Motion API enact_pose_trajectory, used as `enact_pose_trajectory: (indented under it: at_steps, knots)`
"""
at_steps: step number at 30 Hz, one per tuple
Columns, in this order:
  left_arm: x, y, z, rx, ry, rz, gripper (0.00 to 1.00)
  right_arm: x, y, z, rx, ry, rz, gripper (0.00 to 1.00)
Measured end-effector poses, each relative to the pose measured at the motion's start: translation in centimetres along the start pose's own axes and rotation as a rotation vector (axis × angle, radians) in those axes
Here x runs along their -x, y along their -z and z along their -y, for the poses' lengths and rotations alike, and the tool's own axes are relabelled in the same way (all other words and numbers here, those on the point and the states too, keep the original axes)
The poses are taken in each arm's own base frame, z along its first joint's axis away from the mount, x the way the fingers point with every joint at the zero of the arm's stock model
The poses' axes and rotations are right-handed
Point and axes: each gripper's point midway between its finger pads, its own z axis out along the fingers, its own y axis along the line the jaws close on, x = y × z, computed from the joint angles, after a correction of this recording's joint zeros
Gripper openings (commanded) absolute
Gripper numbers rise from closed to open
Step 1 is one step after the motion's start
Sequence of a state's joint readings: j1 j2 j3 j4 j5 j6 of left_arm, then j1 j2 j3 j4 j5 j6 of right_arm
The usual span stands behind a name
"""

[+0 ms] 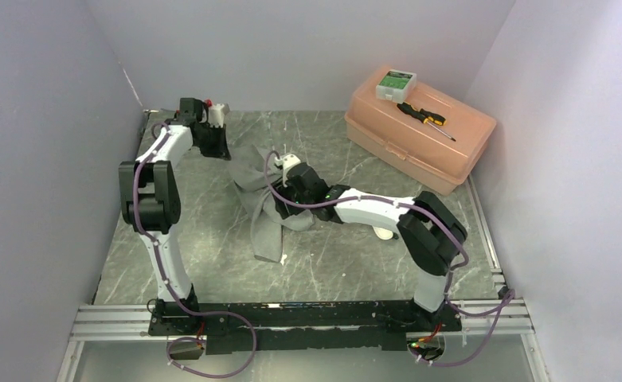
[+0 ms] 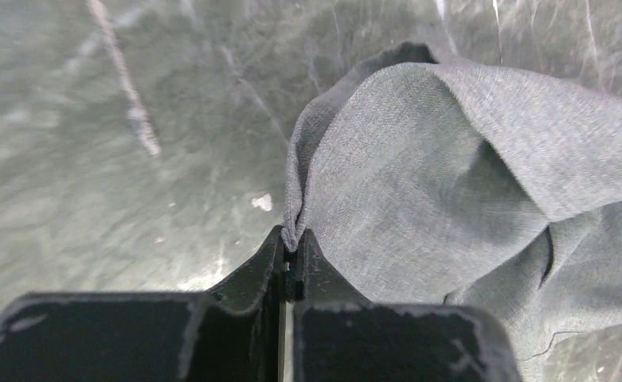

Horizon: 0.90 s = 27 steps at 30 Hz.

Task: Fold the napkin into a case and place the utensils inside
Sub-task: Pick up the crumpled napkin from the center of the board.

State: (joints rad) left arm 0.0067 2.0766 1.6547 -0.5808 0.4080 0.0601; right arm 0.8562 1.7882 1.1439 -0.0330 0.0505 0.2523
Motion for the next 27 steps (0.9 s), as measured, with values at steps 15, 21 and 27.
enact_pose_trajectory:
  at_steps: [15, 21, 27]
  knots:
    - [6.0, 9.7, 0.2, 0.199, -0.148, 0.186, 0.03, -0.1, -6.7, -2.7, 0.032, 0.032, -0.024, 0.00]
    - [5.2, 10.2, 0.0, 0.218, -0.161, 0.156, 0.03, -0.2, -6.1, 1.1, -0.048, -0.023, -0.010, 0.00]
    - [6.2, 12.5, 1.1, 0.208, -0.194, 0.204, 0.03, 0.3, -3.0, 9.7, -0.232, -0.131, 0.020, 0.46]
